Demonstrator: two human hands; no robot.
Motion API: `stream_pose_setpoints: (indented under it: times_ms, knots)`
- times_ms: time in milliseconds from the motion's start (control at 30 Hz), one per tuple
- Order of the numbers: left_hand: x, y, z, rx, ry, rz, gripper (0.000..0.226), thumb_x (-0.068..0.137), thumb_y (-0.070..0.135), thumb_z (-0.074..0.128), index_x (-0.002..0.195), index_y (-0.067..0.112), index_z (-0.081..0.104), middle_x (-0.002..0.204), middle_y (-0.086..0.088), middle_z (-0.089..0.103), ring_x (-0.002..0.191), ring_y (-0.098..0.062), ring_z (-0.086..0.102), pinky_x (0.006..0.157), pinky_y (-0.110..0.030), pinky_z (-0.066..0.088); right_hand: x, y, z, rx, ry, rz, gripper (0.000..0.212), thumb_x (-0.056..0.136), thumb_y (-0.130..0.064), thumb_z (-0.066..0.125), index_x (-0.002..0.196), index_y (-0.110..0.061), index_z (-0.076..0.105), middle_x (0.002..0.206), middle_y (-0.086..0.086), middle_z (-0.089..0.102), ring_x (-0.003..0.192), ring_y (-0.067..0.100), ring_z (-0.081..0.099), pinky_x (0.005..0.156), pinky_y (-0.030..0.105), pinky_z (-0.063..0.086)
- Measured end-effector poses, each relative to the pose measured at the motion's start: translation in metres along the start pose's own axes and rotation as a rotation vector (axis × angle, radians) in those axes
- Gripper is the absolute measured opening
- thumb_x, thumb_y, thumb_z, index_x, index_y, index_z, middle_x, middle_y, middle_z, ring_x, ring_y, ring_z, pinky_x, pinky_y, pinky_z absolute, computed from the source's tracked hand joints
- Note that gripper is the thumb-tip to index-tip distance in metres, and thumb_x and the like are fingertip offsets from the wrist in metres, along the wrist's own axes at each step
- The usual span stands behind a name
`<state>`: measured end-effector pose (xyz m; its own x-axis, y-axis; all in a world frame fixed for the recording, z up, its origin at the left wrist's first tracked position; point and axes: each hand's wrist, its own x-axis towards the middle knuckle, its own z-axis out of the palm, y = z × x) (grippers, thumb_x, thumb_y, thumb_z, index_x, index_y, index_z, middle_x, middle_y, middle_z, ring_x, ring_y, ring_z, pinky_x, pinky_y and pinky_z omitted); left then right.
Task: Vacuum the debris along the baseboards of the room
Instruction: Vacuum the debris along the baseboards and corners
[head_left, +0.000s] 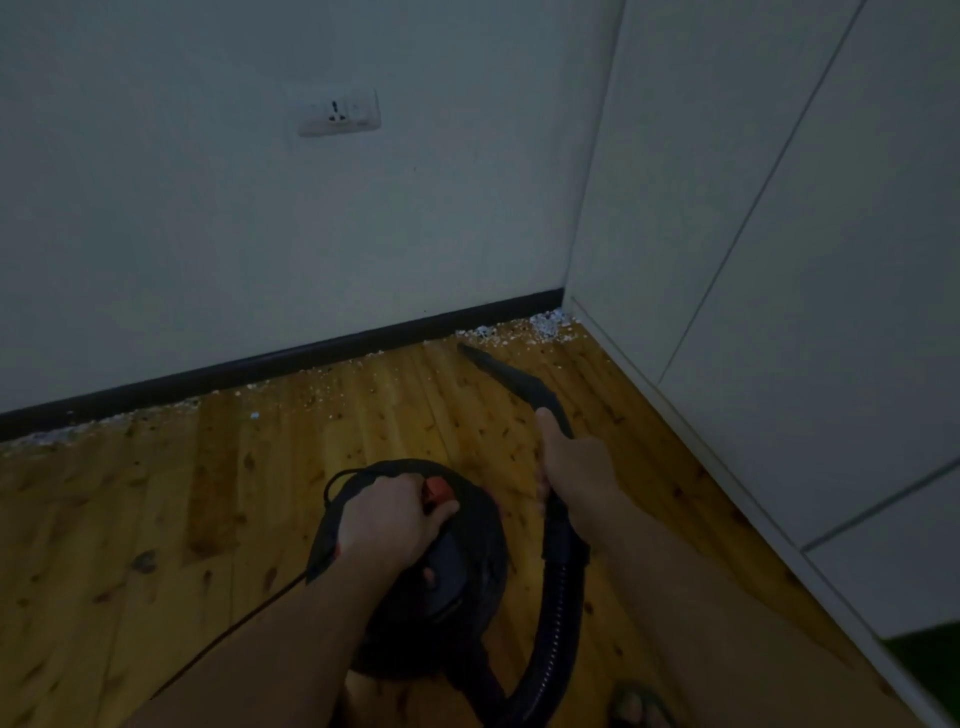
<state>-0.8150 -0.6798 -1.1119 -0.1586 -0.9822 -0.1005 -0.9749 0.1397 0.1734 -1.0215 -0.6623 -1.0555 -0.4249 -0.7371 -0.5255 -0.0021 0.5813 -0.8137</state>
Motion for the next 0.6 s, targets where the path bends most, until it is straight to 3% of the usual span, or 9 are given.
stream_pose_setpoints:
  times_ms: [133,233,600]
  knots:
    - [0.012,-0.003,0.0,0.002,-0.023,0.044,0.053,0.086,0.08,0.051,0.099,0.029,0.062,0.091,0.006,0.067,0.085,-0.018,0.066,0.071,-0.035,0.056,0.007,0.004,-0.011,0.027,0.045,0.008,0.06,0.099,-0.062,0.053,0.066,-0.012,0.052,0.063,0.008,0.055,0.059,0.021,0.054,0.057,0.03,0.042]
    - [0.018,-0.003,0.0,0.016,-0.025,0.074,0.053,0.086,0.081,0.051,0.095,0.03,0.061,0.09,0.007,0.065,0.084,-0.017,0.065,0.072,-0.036,0.057,0.014,0.008,-0.012,0.048,0.049,0.014,0.06,0.095,-0.068,0.054,0.078,-0.011,0.055,0.074,0.013,0.058,0.066,0.024,0.056,0.063,0.032,0.045]
    - [0.026,0.003,0.0,0.023,-0.02,0.092,0.05,0.085,0.081,0.051,0.092,0.032,0.058,0.093,0.006,0.067,0.087,-0.019,0.066,0.069,-0.034,0.052,0.039,0.004,-0.009,0.071,0.089,0.047,0.062,0.093,-0.07,0.055,0.08,-0.01,0.058,0.076,0.015,0.06,0.068,0.027,0.057,0.066,0.037,0.049]
